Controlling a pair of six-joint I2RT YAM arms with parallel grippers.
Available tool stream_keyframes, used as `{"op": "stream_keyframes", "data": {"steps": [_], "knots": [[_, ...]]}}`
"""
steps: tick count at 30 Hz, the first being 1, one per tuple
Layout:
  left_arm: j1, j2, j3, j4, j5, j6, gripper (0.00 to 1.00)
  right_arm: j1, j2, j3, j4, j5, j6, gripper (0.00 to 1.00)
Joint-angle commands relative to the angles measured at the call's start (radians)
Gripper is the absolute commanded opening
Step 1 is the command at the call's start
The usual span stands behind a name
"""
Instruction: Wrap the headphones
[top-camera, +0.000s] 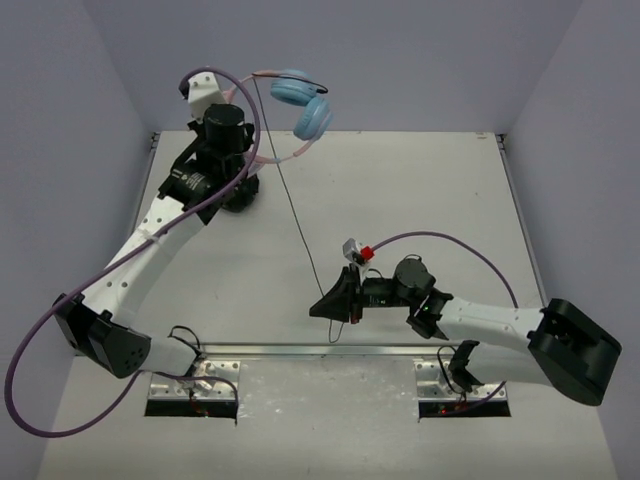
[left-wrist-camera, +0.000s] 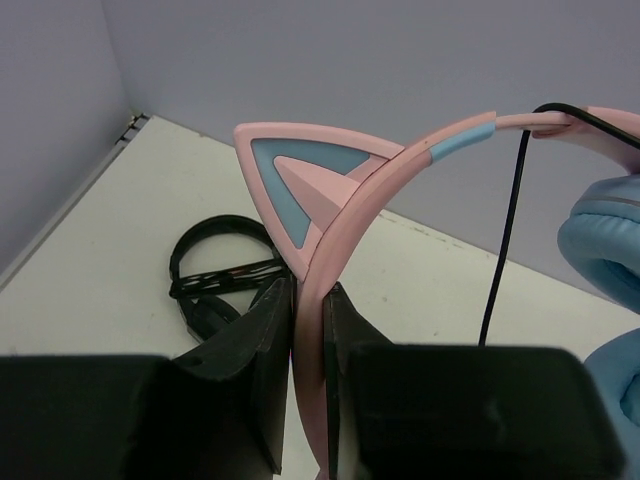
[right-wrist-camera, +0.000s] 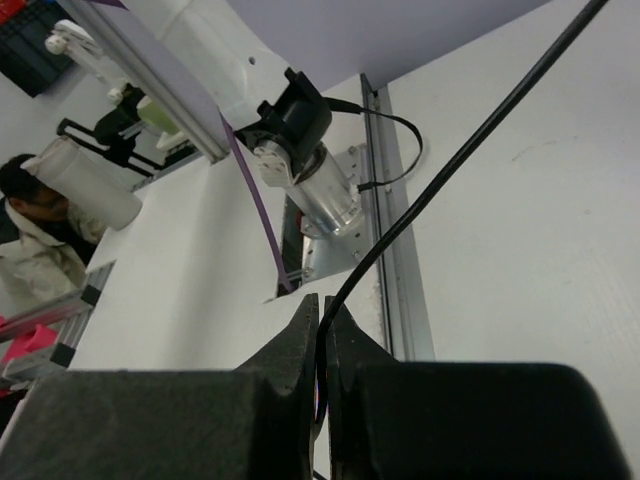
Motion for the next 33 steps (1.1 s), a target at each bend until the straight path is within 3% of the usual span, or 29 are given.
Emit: {"op": "stream_keyframes", "data": {"steps": [1, 6, 10, 18, 23, 29, 33], "knots": [[0.042, -0.014, 0.09, 0.142, 0.004, -0.006, 0.0, 0.026, -0.072, -0.002, -0.223, 0.072, -0.123, 0.01], [0.043, -0.021, 0.054, 0.174, 0.082, 0.039, 0.0, 0.058, -0.162, 0.086, -0.484, 0.173, -0.261, 0.01], [0.042, -0.047, -0.112, 0.325, 0.244, 0.111, 0.0, 0.078, -0.224, 0.23, -0.795, 0.245, -0.386, 0.01], [0.04, -0.024, -0.211, 0.405, 0.231, 0.152, 0.01, 0.076, -0.327, 0.494, -1.113, 0.311, -0.499, 0.01], [0.037, -0.036, -0.271, 0.484, 0.364, 0.275, 0.0, 0.078, -0.301, 0.695, -1.279, 0.409, -0.576, 0.01], [0.0, -0.022, -0.317, 0.525, 0.37, 0.402, 0.0, 0.078, -0.167, 0.992, -1.44, 0.465, -0.642, 0.01], [-0.009, -0.057, -0.429, 0.632, 0.592, 0.505, 0.0, 0.078, -0.074, 1.185, -1.572, 0.558, -0.763, 0.01]]}}
